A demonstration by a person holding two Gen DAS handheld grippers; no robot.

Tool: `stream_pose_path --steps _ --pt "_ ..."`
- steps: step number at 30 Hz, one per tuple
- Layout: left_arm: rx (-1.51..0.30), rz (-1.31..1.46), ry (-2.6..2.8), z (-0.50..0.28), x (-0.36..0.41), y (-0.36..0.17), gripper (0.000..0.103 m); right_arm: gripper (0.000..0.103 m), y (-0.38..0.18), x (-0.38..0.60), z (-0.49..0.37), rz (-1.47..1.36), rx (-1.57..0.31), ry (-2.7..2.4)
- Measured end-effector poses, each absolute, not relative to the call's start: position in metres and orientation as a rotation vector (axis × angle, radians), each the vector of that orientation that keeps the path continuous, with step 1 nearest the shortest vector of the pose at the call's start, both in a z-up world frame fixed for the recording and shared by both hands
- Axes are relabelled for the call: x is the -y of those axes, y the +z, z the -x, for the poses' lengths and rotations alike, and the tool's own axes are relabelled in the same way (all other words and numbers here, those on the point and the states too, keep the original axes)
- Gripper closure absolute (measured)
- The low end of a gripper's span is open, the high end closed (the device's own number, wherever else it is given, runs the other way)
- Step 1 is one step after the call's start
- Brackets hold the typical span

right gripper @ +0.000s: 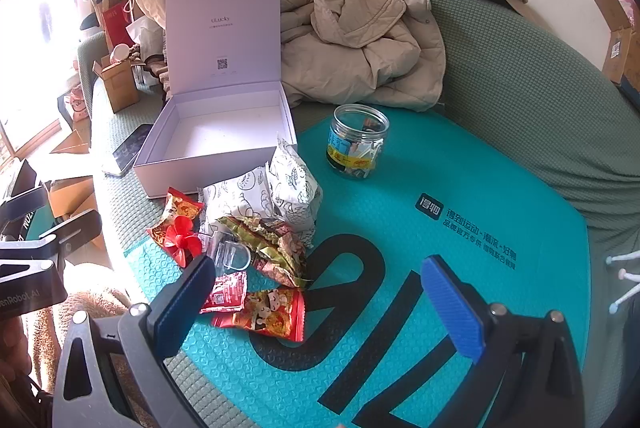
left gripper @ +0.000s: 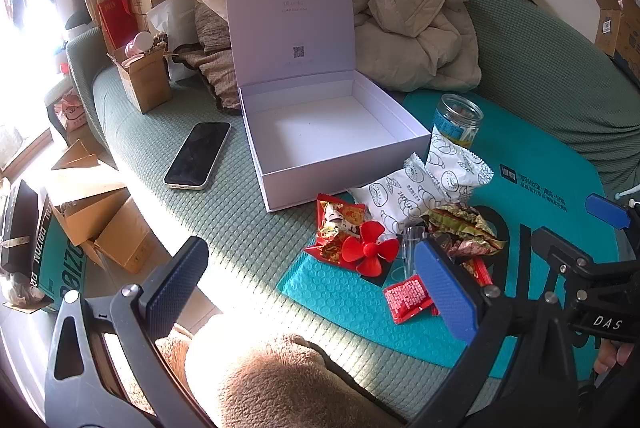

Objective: Organize objects

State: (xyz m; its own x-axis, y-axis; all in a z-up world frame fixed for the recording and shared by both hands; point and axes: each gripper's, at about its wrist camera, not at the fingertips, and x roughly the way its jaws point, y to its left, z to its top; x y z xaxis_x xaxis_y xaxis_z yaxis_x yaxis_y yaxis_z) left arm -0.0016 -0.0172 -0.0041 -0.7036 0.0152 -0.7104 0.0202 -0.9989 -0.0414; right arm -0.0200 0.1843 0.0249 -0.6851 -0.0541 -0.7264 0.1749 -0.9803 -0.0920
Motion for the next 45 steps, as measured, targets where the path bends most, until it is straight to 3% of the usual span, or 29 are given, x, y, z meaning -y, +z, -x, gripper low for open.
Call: stream_pose_path --steps 45 --pt "-0.074 -1.255 -2.861 0.0039 0.0198 -0.0119 0.000 0.000 0.0173 -0.1850 0.0231 -1.217 -0.224 -2.741"
